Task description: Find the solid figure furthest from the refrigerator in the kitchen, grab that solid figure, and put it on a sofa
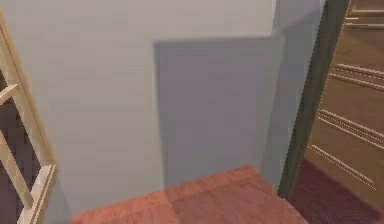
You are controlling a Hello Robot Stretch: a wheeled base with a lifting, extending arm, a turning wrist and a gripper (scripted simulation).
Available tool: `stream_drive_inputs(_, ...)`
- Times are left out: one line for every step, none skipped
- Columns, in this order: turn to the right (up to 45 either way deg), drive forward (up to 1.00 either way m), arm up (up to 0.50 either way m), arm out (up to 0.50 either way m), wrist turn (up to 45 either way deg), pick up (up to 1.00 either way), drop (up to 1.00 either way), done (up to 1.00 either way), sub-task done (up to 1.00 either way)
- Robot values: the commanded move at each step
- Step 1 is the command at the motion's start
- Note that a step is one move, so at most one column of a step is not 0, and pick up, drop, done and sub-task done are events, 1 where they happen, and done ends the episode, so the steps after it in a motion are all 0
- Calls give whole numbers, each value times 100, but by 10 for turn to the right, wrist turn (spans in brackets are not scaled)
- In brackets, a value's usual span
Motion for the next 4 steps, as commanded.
stream_drive_inputs(150,0,0,0,0,0,0,0,0)
stream_drive_inputs(0,45,0,0,0,0,0,0,0)
stream_drive_inputs(450,0,0,0,0,0,0,0,0)
stream_drive_inputs(90,0,0,0,0,0,0,0,0)
